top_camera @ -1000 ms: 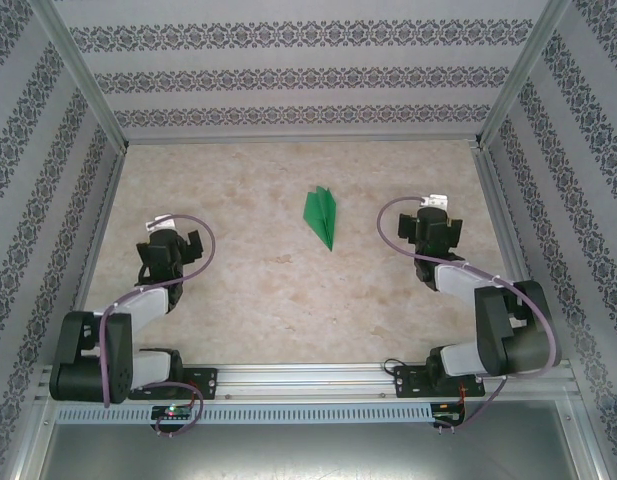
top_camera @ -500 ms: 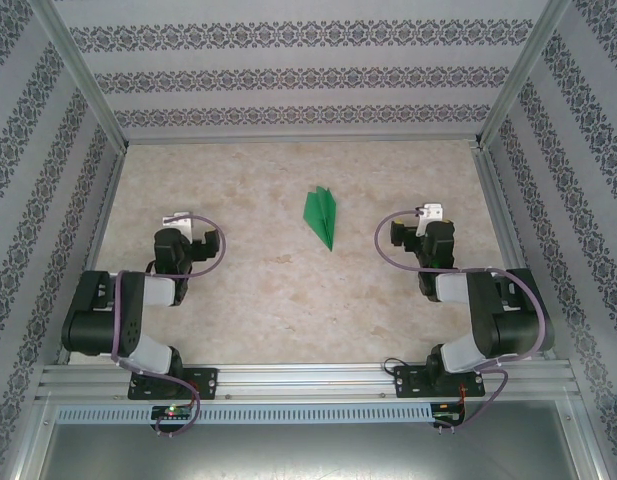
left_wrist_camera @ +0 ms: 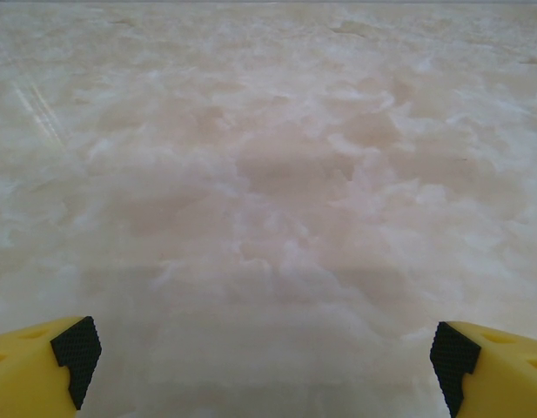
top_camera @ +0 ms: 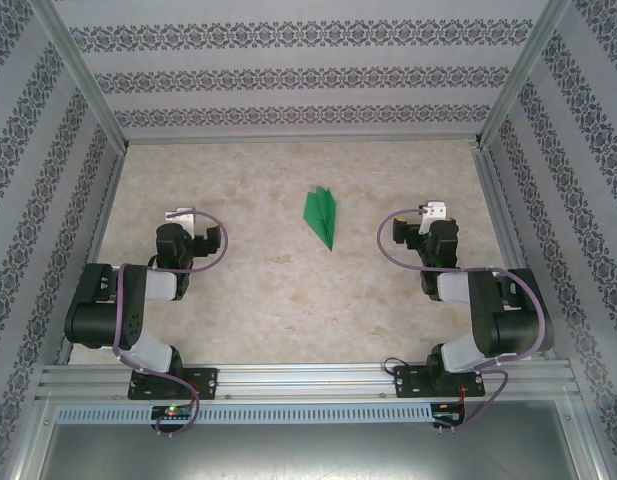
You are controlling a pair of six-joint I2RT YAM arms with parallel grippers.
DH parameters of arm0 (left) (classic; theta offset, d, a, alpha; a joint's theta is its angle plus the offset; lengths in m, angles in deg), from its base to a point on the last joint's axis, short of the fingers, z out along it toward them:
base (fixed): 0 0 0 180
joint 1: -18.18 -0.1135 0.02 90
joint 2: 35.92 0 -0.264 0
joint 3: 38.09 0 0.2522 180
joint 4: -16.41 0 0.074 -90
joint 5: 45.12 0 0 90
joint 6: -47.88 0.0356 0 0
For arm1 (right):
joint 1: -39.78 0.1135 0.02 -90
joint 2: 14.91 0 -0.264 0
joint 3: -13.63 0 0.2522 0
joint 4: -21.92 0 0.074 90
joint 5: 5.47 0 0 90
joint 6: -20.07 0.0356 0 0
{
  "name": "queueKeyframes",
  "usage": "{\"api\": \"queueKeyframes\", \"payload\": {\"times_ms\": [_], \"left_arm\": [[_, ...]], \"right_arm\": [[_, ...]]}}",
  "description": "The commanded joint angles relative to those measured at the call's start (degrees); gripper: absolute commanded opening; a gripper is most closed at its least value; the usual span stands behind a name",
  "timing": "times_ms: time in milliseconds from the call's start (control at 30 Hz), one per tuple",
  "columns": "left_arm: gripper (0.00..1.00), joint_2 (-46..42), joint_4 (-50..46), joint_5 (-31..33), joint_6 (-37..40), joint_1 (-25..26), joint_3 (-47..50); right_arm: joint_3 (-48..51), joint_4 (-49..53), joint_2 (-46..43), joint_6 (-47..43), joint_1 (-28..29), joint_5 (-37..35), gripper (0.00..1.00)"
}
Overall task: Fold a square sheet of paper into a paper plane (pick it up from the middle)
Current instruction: Reset both arms
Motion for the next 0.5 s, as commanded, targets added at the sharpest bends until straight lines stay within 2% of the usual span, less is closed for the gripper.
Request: {"api": "queueKeyframes", "payload": {"times_ms": [0, 400, 433, 467], "left_arm": [[1.0, 0.03, 0.82, -0.69, 1.43, 0.49, -1.12], [1.0, 0.11, 0.78, -1.31, 1.43, 0.28, -1.21], [1.0, 0.11, 0.78, -1.37, 1.48, 0.33, -1.23], [1.0, 0.11, 0.72, -1.44, 1.45, 0.33, -1.22]], "right_arm": [[-1.08, -0.9, 0.22, 0.82, -0.27, 1.36, 0.98], [-0.86, -1.23, 0.05, 0.74, -0.27, 1.41, 0.98], [-0.47, -1.82, -0.05, 0.49, -0.27, 2.87, 0.98], [0.42, -3.4, -0.2, -1.53, -0.27, 8.27, 0.98]]}}
